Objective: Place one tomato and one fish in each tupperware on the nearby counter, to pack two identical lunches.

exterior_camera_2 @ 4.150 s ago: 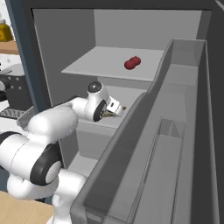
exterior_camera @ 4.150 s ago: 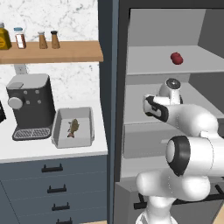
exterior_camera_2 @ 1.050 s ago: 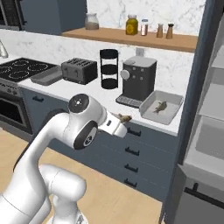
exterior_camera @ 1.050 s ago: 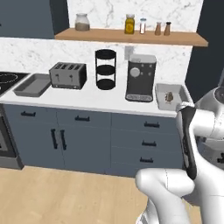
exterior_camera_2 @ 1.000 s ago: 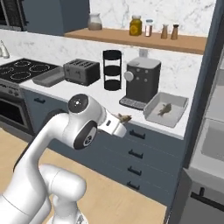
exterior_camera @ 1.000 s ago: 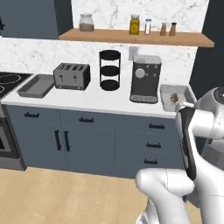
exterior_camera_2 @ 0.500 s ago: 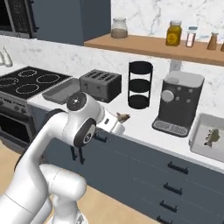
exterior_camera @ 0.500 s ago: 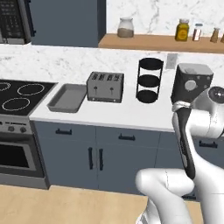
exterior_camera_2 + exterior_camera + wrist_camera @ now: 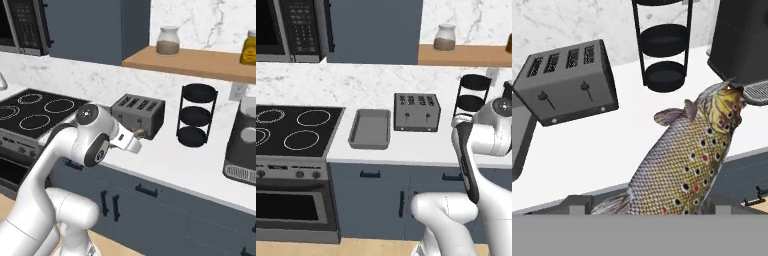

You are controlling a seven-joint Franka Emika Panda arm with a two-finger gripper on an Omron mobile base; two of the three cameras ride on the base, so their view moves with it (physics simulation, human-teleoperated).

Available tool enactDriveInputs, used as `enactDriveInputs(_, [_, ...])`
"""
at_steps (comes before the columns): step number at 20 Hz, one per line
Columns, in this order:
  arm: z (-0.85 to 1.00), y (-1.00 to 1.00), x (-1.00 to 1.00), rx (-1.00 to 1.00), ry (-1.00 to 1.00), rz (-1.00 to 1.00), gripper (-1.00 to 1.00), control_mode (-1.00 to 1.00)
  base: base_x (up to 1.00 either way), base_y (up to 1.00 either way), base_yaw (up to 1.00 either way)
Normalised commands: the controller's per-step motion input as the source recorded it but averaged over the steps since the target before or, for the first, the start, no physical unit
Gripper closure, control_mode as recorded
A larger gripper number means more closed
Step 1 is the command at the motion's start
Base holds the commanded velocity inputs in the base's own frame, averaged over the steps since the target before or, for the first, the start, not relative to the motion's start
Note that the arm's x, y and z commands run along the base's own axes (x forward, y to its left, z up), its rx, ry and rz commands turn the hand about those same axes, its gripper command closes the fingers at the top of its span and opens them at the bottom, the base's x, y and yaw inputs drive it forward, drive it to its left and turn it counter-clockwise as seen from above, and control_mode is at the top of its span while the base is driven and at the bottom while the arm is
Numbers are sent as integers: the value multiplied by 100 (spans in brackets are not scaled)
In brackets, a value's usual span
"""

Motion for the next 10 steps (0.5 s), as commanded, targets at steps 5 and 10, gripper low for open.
enactDriveInputs(5, [0, 0, 0, 0, 0, 0, 100, 100, 47, 100, -30])
enactDriveInputs(10, [0, 0, 0, 0, 0, 0, 100, 100, 54, 98, -18])
